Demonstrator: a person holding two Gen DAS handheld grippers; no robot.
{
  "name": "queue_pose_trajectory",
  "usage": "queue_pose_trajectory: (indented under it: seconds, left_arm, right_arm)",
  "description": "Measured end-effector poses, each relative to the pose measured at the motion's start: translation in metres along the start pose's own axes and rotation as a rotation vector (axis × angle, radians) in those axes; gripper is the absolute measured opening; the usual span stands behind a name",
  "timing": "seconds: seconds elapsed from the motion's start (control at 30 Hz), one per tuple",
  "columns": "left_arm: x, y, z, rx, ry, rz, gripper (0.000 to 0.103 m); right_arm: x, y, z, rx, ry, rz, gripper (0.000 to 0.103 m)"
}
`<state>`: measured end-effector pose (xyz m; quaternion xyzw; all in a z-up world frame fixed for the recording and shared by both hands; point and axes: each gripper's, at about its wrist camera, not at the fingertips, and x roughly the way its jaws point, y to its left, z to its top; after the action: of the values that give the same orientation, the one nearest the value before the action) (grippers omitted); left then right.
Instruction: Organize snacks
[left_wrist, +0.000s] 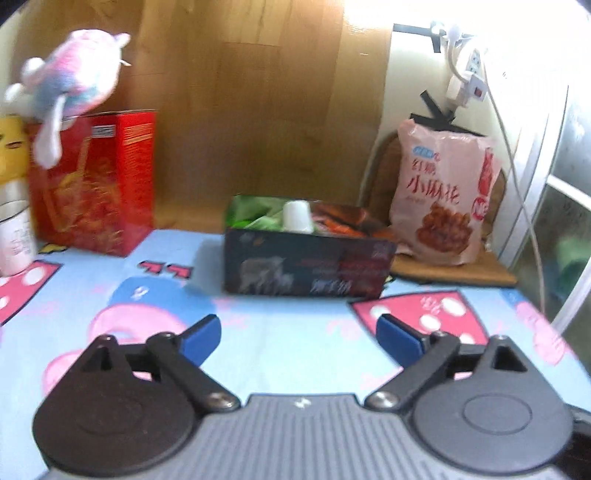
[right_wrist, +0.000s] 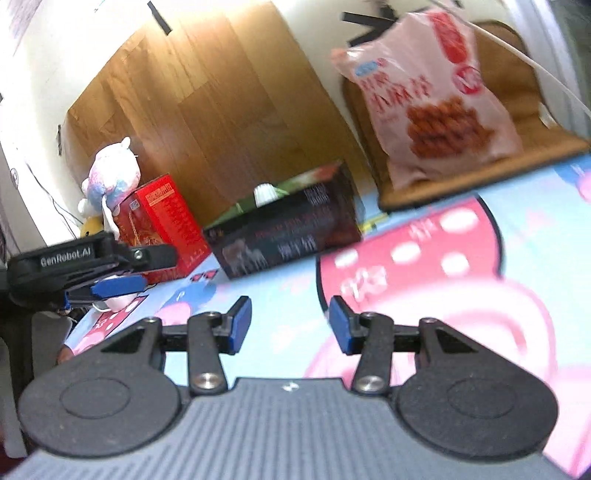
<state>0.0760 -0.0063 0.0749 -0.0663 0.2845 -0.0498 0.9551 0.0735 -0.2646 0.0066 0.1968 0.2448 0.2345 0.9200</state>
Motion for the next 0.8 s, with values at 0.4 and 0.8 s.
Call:
queue_pose_trajectory:
  seconds: [0.4, 0.8]
  left_arm:
    - [-0.032, -0.008, -0.053, 0.055, 0.031, 0.095, 0.103]
    - [-0.034, -0.017, -0.074, 0.098, 0.048, 0.203, 0.103]
  right_arm:
    - [-0.044, 0.019, -0.039, 0.045, 0.009, 0.006, 0.051]
    - [-0.053, 0.029, -0.051, 0.023, -0.009, 0.021, 0.059]
